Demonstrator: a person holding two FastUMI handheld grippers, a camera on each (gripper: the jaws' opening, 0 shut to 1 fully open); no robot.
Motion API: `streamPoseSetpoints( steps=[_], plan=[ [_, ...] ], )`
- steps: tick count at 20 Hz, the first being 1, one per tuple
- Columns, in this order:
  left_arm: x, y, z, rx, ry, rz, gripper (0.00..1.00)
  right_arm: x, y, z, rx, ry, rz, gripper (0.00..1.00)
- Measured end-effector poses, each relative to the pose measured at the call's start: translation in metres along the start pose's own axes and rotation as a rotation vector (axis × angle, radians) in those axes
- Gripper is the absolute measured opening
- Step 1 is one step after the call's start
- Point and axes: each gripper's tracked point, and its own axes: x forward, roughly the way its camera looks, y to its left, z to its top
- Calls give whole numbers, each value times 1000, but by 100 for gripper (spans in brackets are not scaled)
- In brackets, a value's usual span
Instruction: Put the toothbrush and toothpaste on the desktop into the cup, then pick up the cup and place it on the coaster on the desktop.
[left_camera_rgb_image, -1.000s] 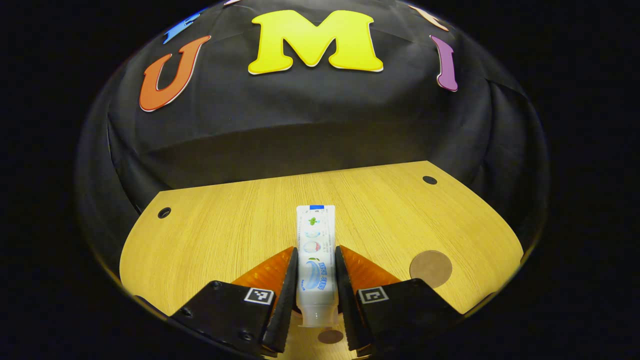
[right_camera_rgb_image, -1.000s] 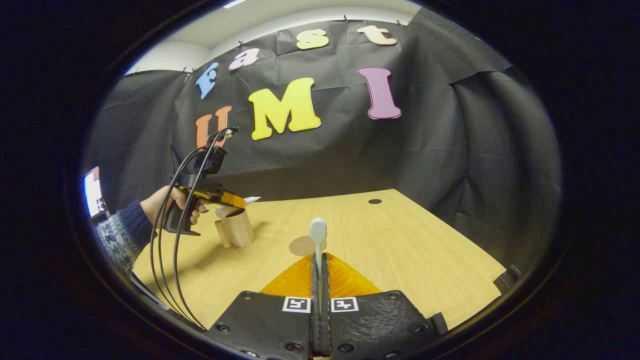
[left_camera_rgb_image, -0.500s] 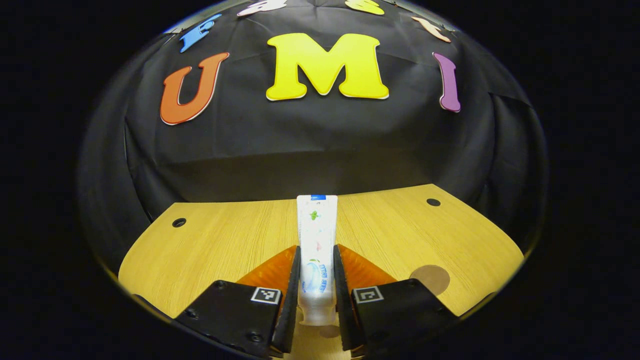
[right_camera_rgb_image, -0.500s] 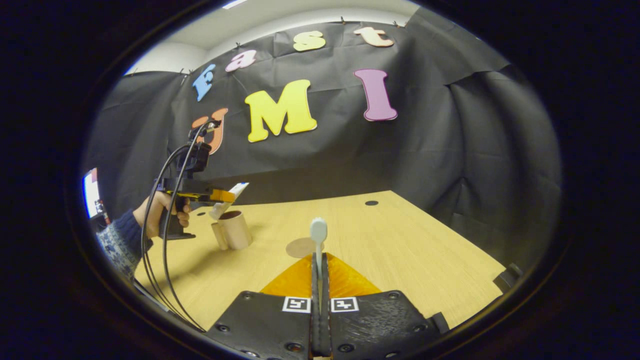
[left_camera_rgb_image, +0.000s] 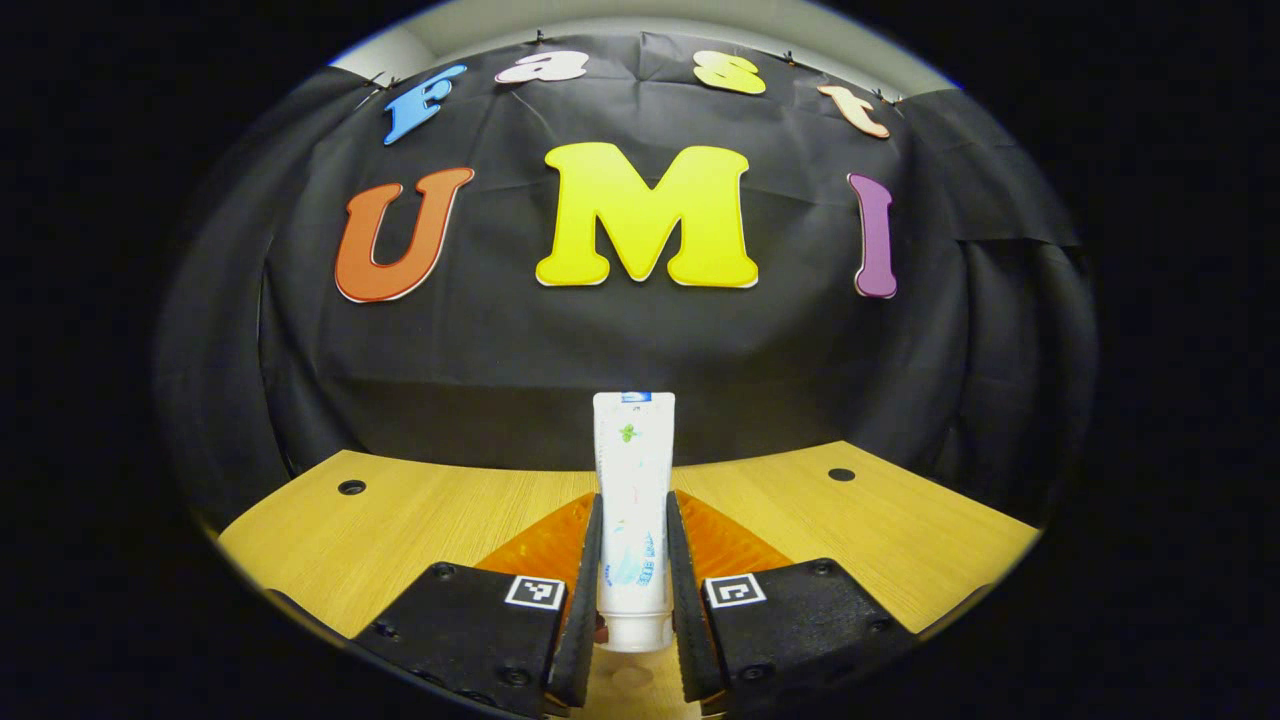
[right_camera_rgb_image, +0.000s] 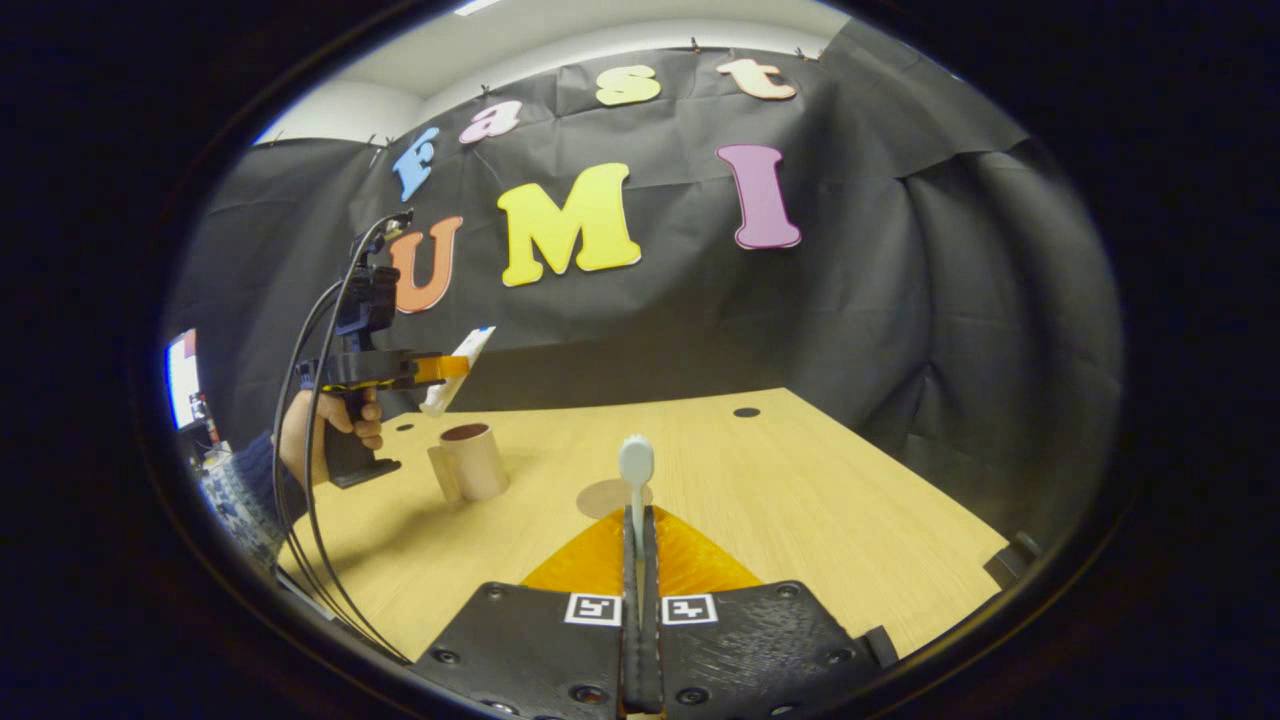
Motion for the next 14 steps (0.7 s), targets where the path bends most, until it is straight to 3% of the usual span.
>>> streamPoseSetpoints(
  steps=[7, 14],
  plan=[
    [14, 9, -30, -41, 39, 15, 39, 0, 7, 7, -24, -11, -1, 0],
    [4, 18, -12, -28, -6, 16, 43, 4, 18, 8, -39, -7, 3, 0]
  ],
)
